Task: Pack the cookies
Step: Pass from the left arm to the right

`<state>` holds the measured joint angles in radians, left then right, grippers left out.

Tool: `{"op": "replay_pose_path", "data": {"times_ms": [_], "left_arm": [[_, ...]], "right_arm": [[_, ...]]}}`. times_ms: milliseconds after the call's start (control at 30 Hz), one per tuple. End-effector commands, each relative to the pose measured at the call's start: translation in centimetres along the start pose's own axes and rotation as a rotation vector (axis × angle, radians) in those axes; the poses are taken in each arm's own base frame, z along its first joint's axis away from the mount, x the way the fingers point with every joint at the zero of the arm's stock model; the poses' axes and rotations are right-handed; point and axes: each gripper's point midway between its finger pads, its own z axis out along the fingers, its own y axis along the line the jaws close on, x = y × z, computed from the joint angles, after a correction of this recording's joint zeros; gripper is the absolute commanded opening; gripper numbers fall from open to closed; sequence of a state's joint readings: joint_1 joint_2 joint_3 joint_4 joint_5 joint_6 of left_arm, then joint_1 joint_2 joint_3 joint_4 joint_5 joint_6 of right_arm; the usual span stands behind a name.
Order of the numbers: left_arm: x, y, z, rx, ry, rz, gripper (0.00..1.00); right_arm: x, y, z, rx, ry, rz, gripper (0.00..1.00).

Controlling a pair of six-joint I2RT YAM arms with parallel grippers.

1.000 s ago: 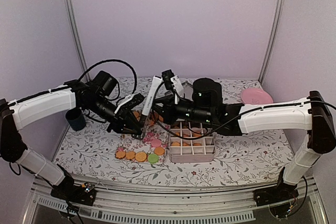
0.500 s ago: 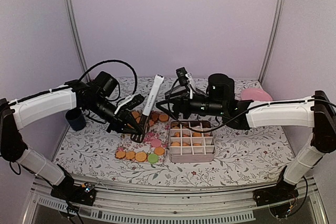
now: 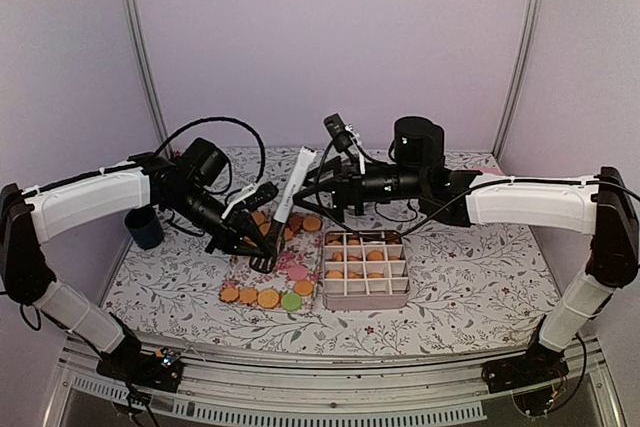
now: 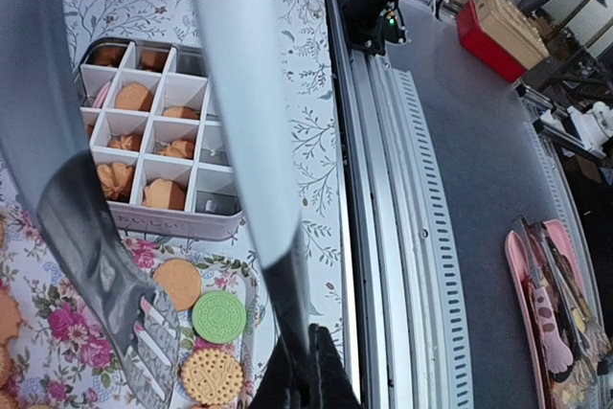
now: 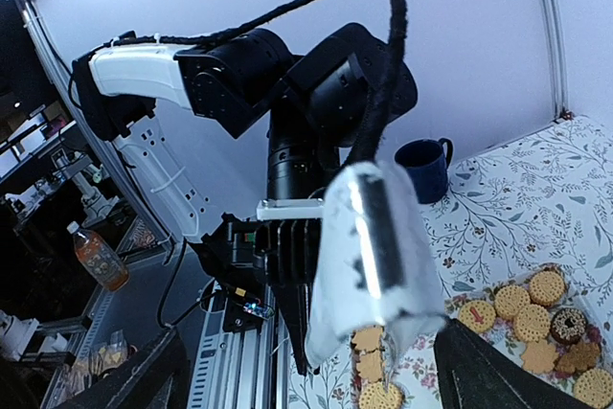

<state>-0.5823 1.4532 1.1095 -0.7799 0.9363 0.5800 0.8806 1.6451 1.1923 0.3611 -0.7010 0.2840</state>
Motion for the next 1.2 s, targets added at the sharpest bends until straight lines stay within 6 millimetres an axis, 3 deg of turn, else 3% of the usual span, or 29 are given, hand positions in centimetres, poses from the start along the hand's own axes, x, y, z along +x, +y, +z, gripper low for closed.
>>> {"op": "replay_pose_path", "data": {"times_ms": [0,200,433,633,833,1000,1033,1167], "left_arm": [[-1.3,0.1,-0.4,-0.015,-0.016,0.037,0.00],[-1.2,0.1,-0.4,-0.021,-0.012,0.040,0.00],[-0.9,0.3,-0.4,-0.037,-0.001,0.046,0.00],[-0.8,0.4,-0.4,-0.042,0.002,0.046,0.00],[-0.6,0.3,-0.4,-0.045,0.005,0.049,0.00],[-0.5,0.5,-0.5,-0.060,0.012,0.049,0.00],[-0.6,0.6,-0.5,-0.067,0.014,0.049,0.01],[-0.5,1.5,-1.0,-0.117,0.031,0.030,0.29]], "right_arm": [[1.3,0.2,2.1,-0.034,0.054,0.009,0.86],[2.4,-1.1,3.4,0.012,0.070,0.037,0.73],[2.4,-1.3,3.9,0.033,0.063,0.047,0.49],[2.6,-1.4,4.9,0.031,0.058,0.073,0.55],[3.6,-1.3,5.5,0.004,0.072,0.107,0.49],[3.5,-1.2,5.0,0.023,0.068,0.106,0.27],[3.4,-1.2,4.8,0.037,0.063,0.102,0.27],[3.1,-2.1,3.5,0.139,0.041,0.072,0.25]]}}
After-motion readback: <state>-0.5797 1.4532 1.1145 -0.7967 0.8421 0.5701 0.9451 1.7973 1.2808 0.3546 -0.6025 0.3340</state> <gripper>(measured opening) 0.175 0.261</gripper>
